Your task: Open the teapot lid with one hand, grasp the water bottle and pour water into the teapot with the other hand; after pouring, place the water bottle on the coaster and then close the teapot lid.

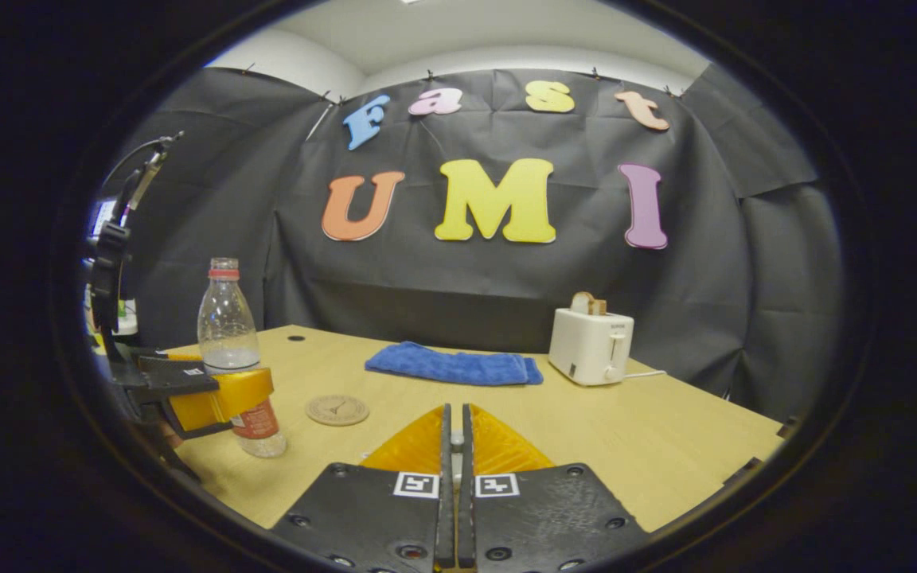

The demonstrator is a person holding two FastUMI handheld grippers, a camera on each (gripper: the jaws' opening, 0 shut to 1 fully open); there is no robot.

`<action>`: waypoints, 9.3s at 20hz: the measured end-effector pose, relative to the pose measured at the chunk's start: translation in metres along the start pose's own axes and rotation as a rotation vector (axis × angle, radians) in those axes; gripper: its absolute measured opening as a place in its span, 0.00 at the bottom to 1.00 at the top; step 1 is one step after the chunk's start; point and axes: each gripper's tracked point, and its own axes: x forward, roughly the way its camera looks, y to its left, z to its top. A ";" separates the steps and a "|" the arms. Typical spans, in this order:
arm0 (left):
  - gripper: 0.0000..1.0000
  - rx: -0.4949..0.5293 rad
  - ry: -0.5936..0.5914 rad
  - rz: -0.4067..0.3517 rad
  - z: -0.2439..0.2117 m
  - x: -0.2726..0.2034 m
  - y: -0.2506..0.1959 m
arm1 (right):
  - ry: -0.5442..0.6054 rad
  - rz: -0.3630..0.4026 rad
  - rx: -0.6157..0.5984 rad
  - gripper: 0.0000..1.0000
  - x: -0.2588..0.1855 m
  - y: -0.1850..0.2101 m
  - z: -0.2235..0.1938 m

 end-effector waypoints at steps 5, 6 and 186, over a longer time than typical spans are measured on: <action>0.99 -0.018 -0.031 0.008 0.002 0.004 0.011 | 0.024 -0.003 0.026 0.02 -0.001 -0.007 -0.006; 0.98 -0.024 -0.033 0.007 0.001 0.005 0.011 | 0.028 -0.005 0.027 0.02 -0.002 -0.009 -0.008; 0.90 0.150 -0.044 0.001 0.014 0.068 -0.032 | 0.080 -0.150 0.027 0.02 -0.017 -0.134 -0.018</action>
